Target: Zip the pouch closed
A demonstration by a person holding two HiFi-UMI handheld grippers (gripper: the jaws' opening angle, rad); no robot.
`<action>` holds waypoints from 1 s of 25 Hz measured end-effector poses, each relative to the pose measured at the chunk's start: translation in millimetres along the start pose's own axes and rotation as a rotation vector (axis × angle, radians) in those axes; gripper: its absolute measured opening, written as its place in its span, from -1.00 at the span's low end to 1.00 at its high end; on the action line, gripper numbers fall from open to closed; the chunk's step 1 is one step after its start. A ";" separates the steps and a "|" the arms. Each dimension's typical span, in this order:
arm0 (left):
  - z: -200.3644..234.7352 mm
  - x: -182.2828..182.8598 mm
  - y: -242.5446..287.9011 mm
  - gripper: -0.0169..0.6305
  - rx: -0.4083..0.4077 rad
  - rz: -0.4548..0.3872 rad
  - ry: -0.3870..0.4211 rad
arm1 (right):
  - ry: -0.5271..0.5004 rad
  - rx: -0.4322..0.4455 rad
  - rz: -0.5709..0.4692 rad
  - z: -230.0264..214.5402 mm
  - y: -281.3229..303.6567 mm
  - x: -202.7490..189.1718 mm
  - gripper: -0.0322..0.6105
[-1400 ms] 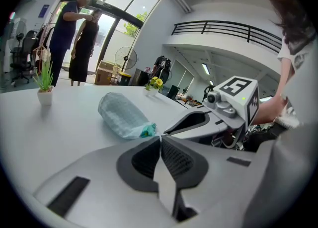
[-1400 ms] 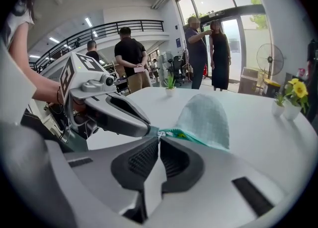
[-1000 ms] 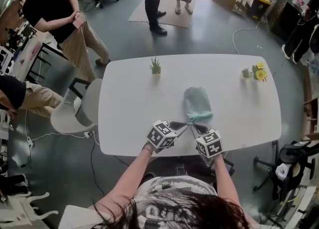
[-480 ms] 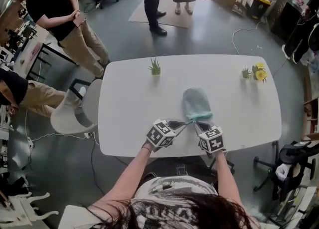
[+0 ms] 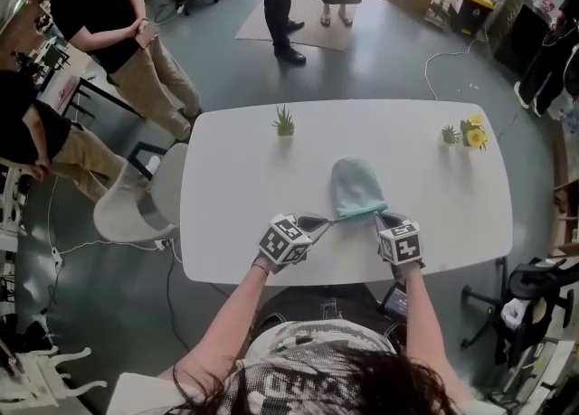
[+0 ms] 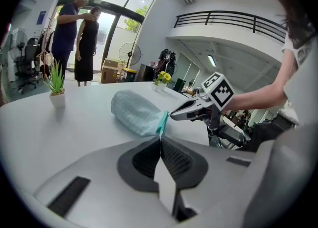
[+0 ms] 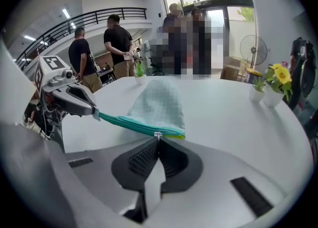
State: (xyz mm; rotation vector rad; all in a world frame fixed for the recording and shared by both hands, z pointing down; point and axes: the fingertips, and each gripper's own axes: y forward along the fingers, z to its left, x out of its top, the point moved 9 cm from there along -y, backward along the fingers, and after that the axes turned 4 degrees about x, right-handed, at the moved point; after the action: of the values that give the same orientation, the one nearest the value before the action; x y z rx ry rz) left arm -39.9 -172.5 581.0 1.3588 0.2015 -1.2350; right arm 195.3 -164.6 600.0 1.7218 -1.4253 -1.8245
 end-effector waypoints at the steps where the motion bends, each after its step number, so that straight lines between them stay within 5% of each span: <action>1: 2.0 -1.6 -0.6 -0.91 0.007 0.006 0.001 | 0.002 -0.012 0.005 -3.4 0.2 -0.6 -0.89; 19: 16.6 -22.1 11.3 -0.90 0.078 0.066 -0.025 | 0.004 -0.032 0.038 -11.6 14.1 -9.0 -0.85; 22: 13.0 -26.1 9.2 -0.68 0.068 0.035 -0.059 | 0.024 0.004 0.040 -6.1 10.2 -12.5 -0.53; 25: 6.5 -27.6 1.0 -0.52 0.068 0.023 -0.071 | 0.044 0.001 0.009 1.4 0.9 -14.0 -0.49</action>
State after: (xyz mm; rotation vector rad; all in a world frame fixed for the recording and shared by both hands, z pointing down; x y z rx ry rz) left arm -54.1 -163.0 603.7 1.3696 0.0946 -1.2791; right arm 197.5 -154.1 609.0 1.7418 -1.4143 -1.7707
